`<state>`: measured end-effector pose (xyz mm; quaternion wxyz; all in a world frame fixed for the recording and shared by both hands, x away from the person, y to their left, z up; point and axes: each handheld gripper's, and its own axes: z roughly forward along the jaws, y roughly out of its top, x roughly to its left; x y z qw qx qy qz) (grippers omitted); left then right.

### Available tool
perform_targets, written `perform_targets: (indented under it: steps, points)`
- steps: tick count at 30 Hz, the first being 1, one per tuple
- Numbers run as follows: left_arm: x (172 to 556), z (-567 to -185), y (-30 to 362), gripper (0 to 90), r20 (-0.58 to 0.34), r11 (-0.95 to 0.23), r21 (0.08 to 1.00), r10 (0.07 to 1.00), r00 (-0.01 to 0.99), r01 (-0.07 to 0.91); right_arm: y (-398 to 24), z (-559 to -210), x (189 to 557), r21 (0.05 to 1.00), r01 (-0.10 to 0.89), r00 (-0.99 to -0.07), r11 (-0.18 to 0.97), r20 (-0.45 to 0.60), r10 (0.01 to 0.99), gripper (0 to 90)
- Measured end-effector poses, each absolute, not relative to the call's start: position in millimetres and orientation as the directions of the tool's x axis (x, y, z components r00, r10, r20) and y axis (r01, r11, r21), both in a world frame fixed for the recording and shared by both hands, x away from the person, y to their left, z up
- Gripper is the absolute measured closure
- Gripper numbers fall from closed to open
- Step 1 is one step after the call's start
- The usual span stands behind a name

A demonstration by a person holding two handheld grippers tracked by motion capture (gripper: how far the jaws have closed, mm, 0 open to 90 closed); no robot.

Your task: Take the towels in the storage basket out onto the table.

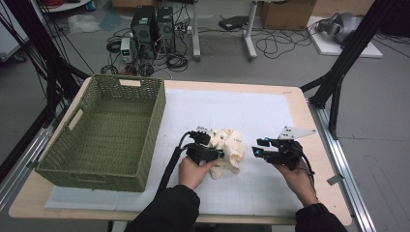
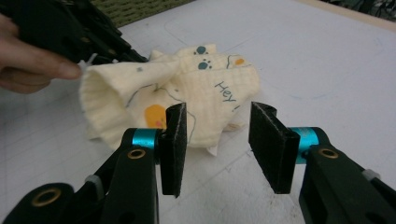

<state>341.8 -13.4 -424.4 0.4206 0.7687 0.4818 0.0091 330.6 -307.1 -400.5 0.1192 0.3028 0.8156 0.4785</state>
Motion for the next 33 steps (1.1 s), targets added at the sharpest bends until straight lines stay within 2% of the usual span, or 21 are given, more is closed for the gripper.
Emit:
perform_targets:
  steps: [5,9,12,15,16,17,19,26,33]
  points:
    - [340,-423,-13,63.4,-0.381,-0.203,0.670,0.731,0.566,0.714,-290,-410,349,0.819,0.425,-0.779,0.385,0.115,0.616,55.7]
    - [335,-416,-9,51.5,-0.380,-0.208,0.694,0.708,0.595,0.690,-276,-425,359,0.763,0.469,-0.777,0.445,0.117,0.619,55.4]
    - [333,-409,-1,47.3,-0.386,-0.202,0.708,0.692,0.610,0.677,-270,-434,364,0.726,0.492,-0.776,0.480,0.115,0.621,59.3]
    - [333,-402,8,45.7,-0.395,-0.176,0.724,0.688,0.609,0.667,-267,-440,365,0.700,0.503,-0.780,0.506,0.117,0.614,68.1]
    - [333,-400,10,45.5,-0.397,-0.166,0.728,0.688,0.607,0.665,-267,-442,365,0.695,0.505,-0.783,0.511,0.121,0.610,73.1]
    - [333,-398,13,45.4,-0.396,-0.161,0.733,0.689,0.607,0.661,-267,-442,366,0.701,0.491,-0.796,0.518,0.119,0.594,82.6]
    - [333,-395,17,45.5,-0.400,-0.144,0.741,0.690,0.603,0.656,-268,-440,365,0.705,0.479,-0.801,0.523,0.107,0.589,85.3]
    - [335,-392,24,46.0,-0.402,-0.112,0.757,0.696,0.595,0.643,-286,-424,360,0.731,0.453,-0.783,0.510,0.053,0.620,85.5]
    - [341,-397,23,49.6,-0.401,-0.102,0.756,0.708,0.581,0.646,-322,-396,365,0.745,0.445,-0.729,0.496,-0.020,0.684,85.5]
